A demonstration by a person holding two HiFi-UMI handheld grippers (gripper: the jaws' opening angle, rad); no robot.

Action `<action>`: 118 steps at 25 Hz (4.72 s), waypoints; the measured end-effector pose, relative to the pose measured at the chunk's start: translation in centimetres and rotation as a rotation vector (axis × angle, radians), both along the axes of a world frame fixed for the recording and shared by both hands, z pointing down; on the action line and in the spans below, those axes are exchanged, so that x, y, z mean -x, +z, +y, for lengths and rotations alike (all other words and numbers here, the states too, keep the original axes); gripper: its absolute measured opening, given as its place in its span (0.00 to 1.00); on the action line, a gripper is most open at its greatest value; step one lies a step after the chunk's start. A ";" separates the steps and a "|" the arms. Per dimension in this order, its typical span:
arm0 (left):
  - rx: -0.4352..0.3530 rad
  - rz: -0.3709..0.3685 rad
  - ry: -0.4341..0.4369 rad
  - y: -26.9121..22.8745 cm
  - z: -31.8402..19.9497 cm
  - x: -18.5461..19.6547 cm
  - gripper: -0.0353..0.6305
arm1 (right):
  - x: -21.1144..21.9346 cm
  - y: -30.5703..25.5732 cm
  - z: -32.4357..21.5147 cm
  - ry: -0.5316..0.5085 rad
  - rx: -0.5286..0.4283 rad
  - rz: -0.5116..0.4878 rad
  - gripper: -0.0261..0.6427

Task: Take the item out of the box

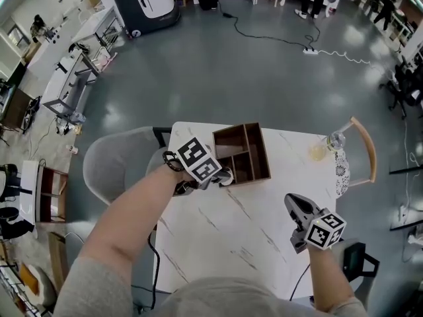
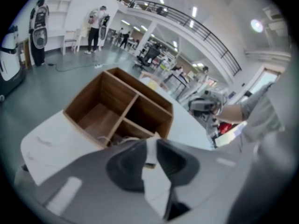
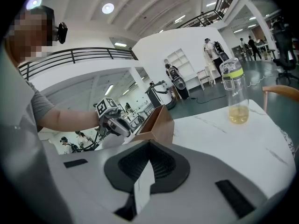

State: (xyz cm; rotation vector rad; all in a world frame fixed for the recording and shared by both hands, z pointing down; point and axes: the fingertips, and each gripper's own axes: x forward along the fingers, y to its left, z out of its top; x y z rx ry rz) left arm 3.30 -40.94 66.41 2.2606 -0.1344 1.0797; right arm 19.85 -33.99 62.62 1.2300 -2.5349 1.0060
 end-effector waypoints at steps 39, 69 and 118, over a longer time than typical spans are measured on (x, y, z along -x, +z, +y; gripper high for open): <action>-0.261 0.713 -0.373 -24.3 5.3 10.3 0.14 | 6.8 -12.8 2.8 0.064 -0.212 0.105 0.05; -0.310 1.059 -0.629 -33.3 18.9 10.2 0.14 | 1.2 -24.5 11.5 -0.012 -0.415 0.142 0.05; -0.048 1.190 -0.756 -25.8 26.8 15.1 0.14 | 8.5 -18.2 18.1 -0.046 -0.289 0.068 0.05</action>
